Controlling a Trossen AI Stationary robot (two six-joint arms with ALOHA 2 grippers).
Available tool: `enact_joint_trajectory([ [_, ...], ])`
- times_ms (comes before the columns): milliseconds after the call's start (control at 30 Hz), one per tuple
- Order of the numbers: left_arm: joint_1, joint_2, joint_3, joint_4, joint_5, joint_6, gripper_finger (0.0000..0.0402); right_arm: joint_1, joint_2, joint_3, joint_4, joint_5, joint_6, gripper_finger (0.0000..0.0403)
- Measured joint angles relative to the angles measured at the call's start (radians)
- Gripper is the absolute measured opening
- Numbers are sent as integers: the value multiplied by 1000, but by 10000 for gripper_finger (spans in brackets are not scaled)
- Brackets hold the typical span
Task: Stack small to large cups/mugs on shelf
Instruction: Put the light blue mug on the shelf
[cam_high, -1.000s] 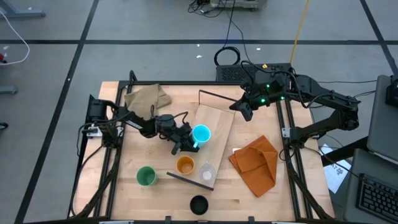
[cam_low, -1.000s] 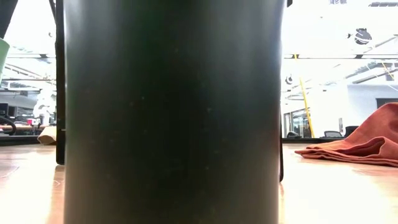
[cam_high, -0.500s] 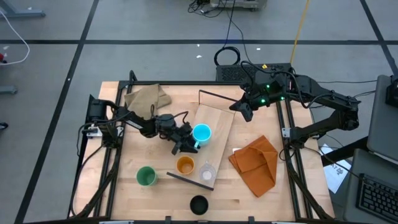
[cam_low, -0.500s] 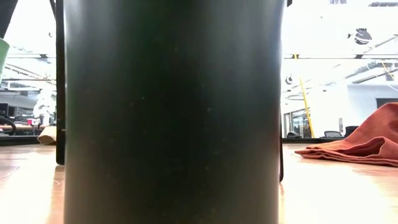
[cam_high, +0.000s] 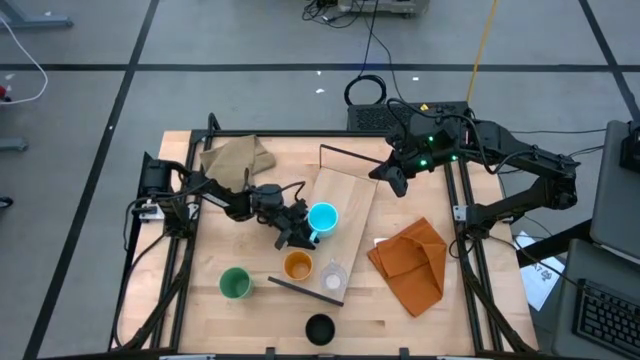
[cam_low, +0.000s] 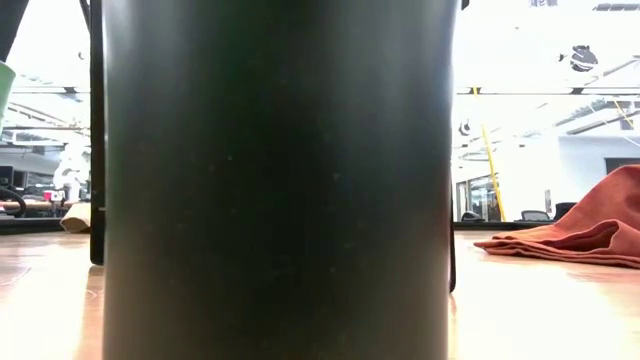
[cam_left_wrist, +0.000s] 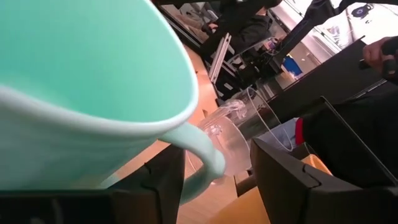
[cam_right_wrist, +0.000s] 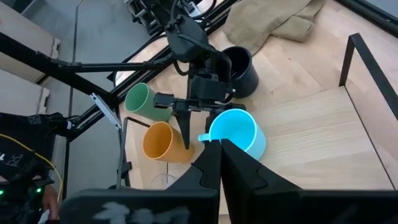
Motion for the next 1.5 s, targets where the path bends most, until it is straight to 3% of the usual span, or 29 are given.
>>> enact_joint_trajectory([
  [233, 12, 0, 0, 0, 10, -3, 182, 0, 0, 0, 0, 0, -3, 0],
  [433, 20, 0, 0, 3, 79, -31, 182, 0, 0, 0, 0, 0, -11, 0],
  [1100, 31, 0, -8, 9, 132, -69, 182, 0, 0, 0, 0, 0, -13, 0],
  [1500, 92, -17, -9, -10, 154, -74, 182, 0, 0, 0, 0, 0, -11, 0],
])
